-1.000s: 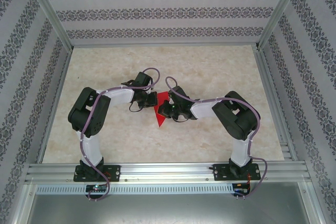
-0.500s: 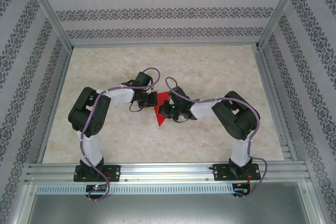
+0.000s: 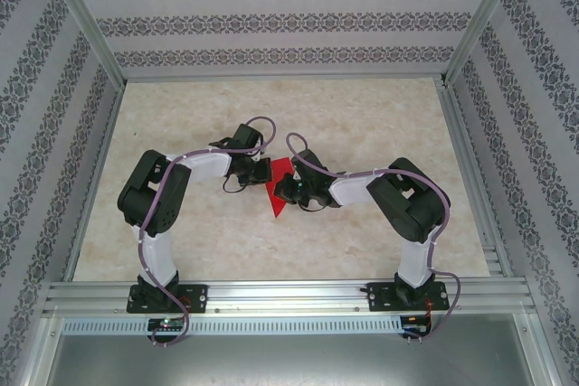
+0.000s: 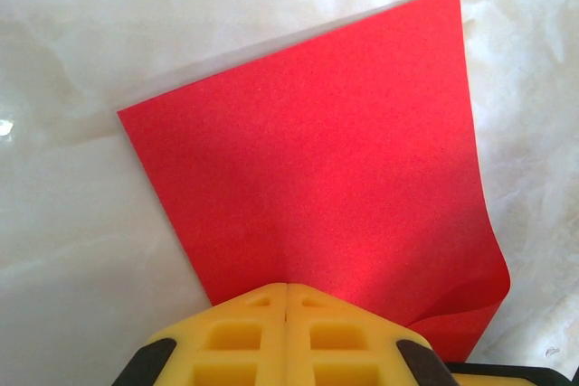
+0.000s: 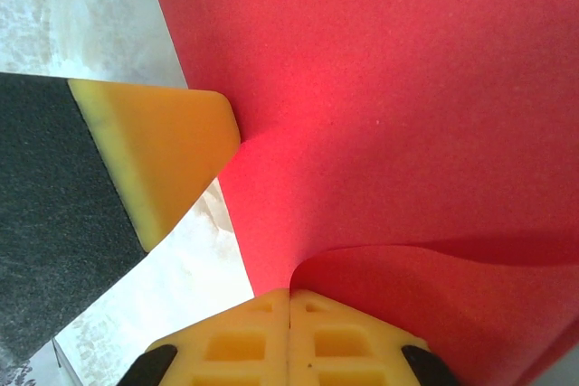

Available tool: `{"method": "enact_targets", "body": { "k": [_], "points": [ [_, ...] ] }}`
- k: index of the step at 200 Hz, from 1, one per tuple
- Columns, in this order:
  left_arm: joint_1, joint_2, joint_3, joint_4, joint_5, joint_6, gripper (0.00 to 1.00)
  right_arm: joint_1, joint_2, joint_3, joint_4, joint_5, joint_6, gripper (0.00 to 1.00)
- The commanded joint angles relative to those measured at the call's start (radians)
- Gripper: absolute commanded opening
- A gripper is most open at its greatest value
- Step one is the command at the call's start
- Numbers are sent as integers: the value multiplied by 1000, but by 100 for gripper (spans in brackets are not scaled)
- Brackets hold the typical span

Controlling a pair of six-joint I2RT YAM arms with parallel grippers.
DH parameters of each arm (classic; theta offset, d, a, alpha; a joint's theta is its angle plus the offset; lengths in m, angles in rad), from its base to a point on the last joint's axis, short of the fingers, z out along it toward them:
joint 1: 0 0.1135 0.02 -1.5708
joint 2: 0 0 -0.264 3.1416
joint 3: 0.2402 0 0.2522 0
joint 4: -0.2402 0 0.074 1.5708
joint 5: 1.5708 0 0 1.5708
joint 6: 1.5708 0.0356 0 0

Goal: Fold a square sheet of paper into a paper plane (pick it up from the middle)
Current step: Third fold the triangle at the center of the table.

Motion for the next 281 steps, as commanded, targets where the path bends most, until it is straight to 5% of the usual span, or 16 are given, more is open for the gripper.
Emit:
{"method": "enact_targets", "body": {
  "k": [1,111,210,281],
  "points": [
    [-9,56,-7,-19,-19,2,5,2,15,3,29,-7,-7,5],
    [-9,59,-4,-22,-16,2,4,1,38,9,-24,12,-10,7],
    [49,-73,-7,-72,-59,-37,12,0,36,7,-48,13,-11,31],
    [65,-141,-79,-3,71,-60,13,-9,28,-25,-9,0,-7,22]
  ]
}}
